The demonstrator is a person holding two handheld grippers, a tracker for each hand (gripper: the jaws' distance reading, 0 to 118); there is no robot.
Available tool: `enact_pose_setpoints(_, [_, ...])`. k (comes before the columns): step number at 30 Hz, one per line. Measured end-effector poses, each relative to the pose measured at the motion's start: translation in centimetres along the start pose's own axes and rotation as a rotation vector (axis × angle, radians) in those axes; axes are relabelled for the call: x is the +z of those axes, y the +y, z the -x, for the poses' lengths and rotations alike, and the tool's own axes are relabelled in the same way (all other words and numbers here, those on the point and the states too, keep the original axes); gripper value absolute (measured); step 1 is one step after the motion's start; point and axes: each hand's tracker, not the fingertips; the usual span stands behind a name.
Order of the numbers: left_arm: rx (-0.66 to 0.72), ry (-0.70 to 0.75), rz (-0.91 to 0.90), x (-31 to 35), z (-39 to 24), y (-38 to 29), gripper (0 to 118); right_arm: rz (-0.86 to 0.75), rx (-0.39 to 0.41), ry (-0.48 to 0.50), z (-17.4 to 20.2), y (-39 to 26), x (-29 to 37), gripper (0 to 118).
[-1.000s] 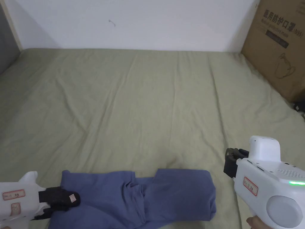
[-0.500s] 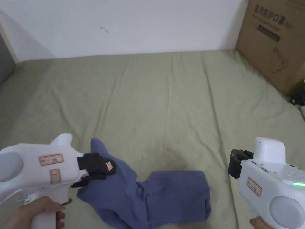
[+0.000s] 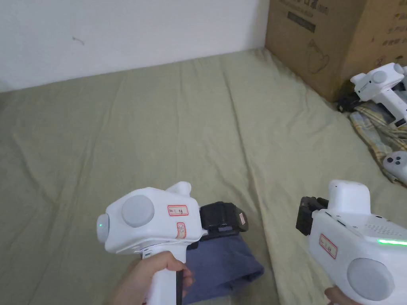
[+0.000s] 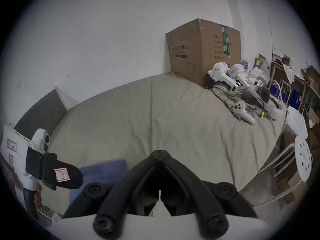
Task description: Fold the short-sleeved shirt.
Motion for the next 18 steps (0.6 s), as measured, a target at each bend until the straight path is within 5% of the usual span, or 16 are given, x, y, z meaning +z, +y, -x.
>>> enact_pose_setpoints(5, [0.038,0.035,-0.044,1.8,2.2,-0.2,99,0.013,-0.004,-0.008,-0.8,-0.3,-0.4,0])
enact_pose_setpoints(6, [0.046,0.046,-0.061,2.3,2.8,-0.3,85,0.016,-0.005,-0.006,-0.8,-0.4,-0.6,0])
enact_pose_setpoints(9, [0.032,0.14,-0.038,2.5,4.5,-1.1,17,0.023,-0.011,-0.001,-0.7,-0.6,-1.0,0])
enact_pose_setpoints(18, [0.0,0.142,0.032,-1.9,3.1,-2.7,7,0.046,-0.004,0.015,-0.6,-1.1,-1.5,0])
